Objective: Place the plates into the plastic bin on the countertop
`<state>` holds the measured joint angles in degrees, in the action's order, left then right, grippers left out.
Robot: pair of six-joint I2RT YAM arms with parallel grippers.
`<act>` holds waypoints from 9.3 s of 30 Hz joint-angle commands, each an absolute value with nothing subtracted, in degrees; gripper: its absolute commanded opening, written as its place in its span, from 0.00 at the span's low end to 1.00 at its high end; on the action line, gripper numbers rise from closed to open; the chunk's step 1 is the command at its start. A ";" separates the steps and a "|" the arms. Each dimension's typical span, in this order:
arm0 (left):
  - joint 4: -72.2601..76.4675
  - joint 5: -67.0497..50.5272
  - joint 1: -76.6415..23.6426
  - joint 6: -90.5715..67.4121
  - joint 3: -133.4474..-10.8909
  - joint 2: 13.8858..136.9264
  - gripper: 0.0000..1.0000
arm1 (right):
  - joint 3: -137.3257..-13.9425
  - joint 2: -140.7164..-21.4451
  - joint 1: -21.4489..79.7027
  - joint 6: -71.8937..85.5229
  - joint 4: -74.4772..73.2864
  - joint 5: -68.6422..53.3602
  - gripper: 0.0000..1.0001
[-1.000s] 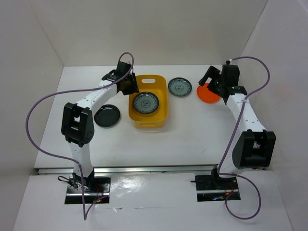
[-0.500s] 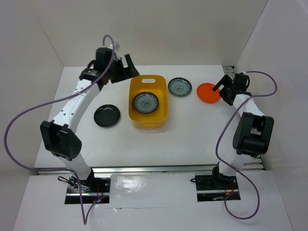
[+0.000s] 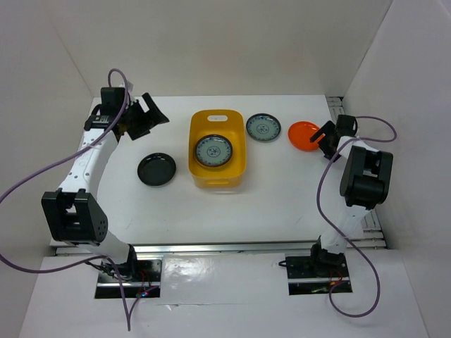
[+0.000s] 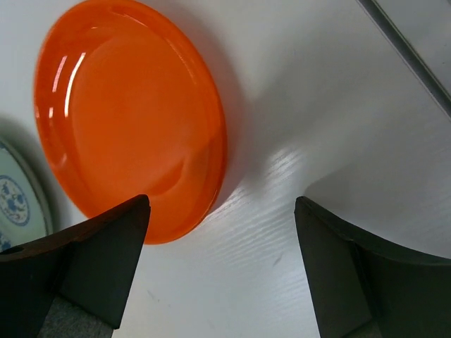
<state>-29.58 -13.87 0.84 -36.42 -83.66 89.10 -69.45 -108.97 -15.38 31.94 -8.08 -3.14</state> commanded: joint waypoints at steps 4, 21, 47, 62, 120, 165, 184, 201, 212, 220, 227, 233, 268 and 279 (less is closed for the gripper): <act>-27.33 -16.08 0.53 -36.91 -84.73 85.25 1.00 | -74.26 -114.08 -14.68 33.22 -0.97 -2.55 0.87; -28.92 -10.28 1.05 -35.77 -82.44 83.32 1.00 | -74.97 -121.29 -11.26 34.45 -7.37 3.96 0.00; -34.55 -1.32 9.49 -42.36 -68.30 86.92 1.00 | -91.51 -99.76 15.19 17.95 -2.74 14.69 0.00; -26.20 -14.33 12.57 -38.85 -64.25 87.54 1.00 | -86.65 -103.52 31.02 10.37 -7.11 1.49 0.00; -25.76 -2.69 10.90 -39.56 -63.19 86.24 0.00 | -82.89 -76.64 20.78 12.19 -10.19 10.28 1.00; -29.09 -6.50 -22.59 -35.86 -101.85 104.51 0.74 | -61.17 -90.51 0.71 26.72 -0.53 -3.42 1.00; -36.04 -6.50 -11.35 -32.08 -87.38 81.92 1.00 | -92.37 -127.25 -0.88 27.33 -6.94 -12.12 0.90; -36.56 -10.11 -2.12 -31.55 -83.59 78.75 1.00 | -89.74 -134.29 -1.93 28.39 -9.93 -17.40 0.30; -36.04 -11.86 0.87 -32.08 -80.43 77.70 1.00 | -95.98 -130.98 -4.39 36.11 -13.62 -17.50 0.00; -36.04 -11.70 1.40 -33.22 -79.28 77.17 1.00 | -97.29 -117.70 -4.39 41.48 -9.50 -11.09 0.00; -36.73 -7.73 4.13 -37.52 -76.73 77.34 1.00 | -95.80 -103.90 2.10 36.48 -7.11 -3.60 0.00; -37.35 -10.36 7.37 -38.94 -76.73 81.11 1.00 | -98.43 -103.17 10.26 29.64 -11.15 -14.03 0.00; -45.44 -7.22 8.96 -39.30 -91.40 72.86 1.00 | -102.02 -111.45 28.73 20.39 -21.61 -8.71 1.00; -53.25 7.80 7.65 -38.23 -102.65 70.31 1.00 | -112.33 -91.07 22.43 11.96 -40.94 8.69 1.00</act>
